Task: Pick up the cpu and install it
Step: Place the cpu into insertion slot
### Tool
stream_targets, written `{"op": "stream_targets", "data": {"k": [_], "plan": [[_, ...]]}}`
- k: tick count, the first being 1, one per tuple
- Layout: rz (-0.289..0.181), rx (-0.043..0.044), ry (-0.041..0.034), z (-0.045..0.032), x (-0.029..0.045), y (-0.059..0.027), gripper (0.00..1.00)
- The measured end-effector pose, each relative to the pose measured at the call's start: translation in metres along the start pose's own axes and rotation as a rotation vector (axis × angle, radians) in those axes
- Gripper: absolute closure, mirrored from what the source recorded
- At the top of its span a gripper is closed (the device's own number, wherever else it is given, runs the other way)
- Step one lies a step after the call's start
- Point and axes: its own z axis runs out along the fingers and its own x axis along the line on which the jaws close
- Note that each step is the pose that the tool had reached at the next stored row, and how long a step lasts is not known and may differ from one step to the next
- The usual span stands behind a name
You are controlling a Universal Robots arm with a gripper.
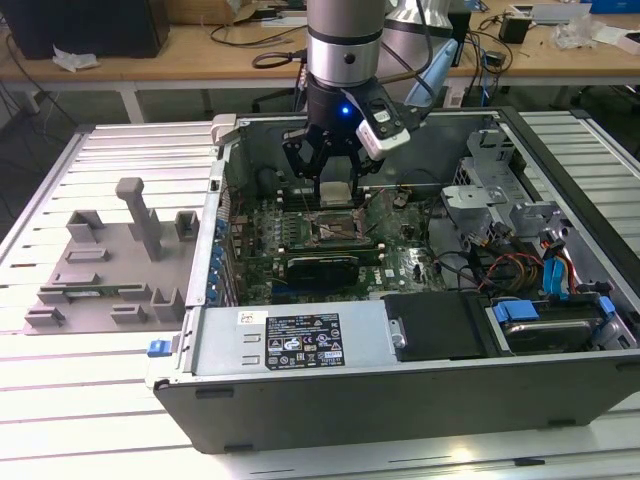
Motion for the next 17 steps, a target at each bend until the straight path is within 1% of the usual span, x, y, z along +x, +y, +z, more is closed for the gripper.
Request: {"op": "stream_targets", "data": {"k": [1,3,6,11,17], "plan": [[0.008,0.0000,-0.0003,0.0000,0.0000,0.0000,0.45],[0.047,-0.0003,-0.0020,0.0000,0.0000,0.0000,0.45],[0.093,-0.0006,-0.0039,0.0000,0.0000,0.0000,0.45],[0.137,-0.0009,-0.0057,0.0000,0.0000,0.0000,0.45],[0.206,-0.0015,-0.0086,0.0000,0.0000,0.0000,0.45]]}}
